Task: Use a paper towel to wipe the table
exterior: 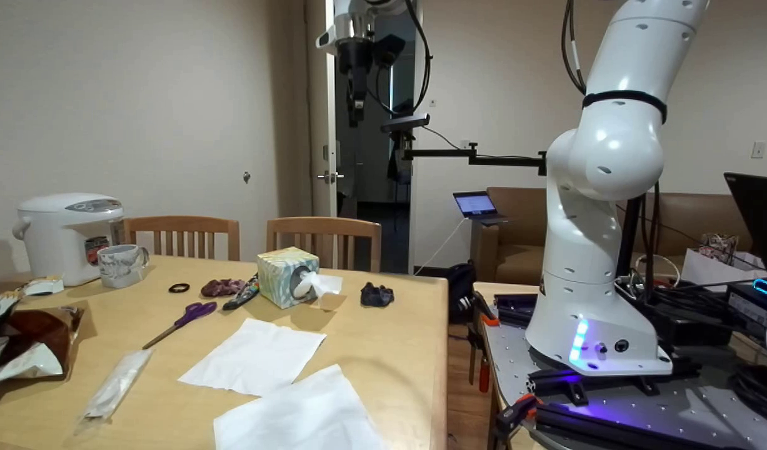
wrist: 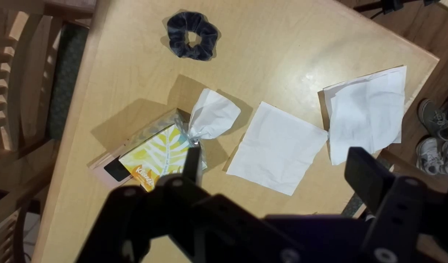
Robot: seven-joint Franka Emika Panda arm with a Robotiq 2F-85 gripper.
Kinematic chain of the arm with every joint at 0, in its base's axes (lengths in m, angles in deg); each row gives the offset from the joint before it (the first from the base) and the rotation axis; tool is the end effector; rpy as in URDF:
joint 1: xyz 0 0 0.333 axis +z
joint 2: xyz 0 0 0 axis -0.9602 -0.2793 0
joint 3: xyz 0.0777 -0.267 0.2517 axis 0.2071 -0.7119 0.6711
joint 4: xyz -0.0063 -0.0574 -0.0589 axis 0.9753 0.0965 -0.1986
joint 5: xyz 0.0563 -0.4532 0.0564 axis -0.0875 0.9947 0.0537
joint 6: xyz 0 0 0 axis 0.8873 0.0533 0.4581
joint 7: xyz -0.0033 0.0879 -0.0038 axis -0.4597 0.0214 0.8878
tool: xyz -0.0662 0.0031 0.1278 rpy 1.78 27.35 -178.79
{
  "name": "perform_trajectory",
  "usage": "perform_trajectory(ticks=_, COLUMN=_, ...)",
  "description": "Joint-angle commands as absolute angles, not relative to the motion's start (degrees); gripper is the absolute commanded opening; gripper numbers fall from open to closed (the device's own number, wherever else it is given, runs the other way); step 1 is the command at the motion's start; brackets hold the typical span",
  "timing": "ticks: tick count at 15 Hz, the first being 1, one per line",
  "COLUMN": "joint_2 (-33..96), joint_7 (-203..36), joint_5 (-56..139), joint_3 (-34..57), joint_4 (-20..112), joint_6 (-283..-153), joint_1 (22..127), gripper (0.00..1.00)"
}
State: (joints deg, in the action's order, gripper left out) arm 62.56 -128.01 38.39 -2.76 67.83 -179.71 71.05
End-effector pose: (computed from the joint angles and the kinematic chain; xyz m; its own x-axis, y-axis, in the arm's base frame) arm 0.4872 -0.2008 0.5673 0.9418 0.3361 -0.0006 0.3339 -0.9358 -0.1131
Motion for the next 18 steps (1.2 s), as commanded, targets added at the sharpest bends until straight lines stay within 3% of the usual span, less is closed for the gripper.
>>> perform_trajectory(ticks=1, joint_2=62.8, joint_7=-126.2, joint_5=38.4, joint_3=-0.7, joint_4=68.3, joint_6=-181.5, joint_1=69.3, gripper=1.0)
perform_trajectory(ticks=9, joint_2=47.5, joint_7=-129.3, joint_5=29.4, joint_3=3.7, joint_4=63.5, joint_6=-189.2, joint_1=71.9, gripper=1.0)
perform_trajectory(ticks=18, joint_2=34.8, joint_7=-107.0, joint_5=21.7, joint_3=6.2, joint_4=45.3, joint_6=-175.1, joint_1=66.2, gripper=1.0)
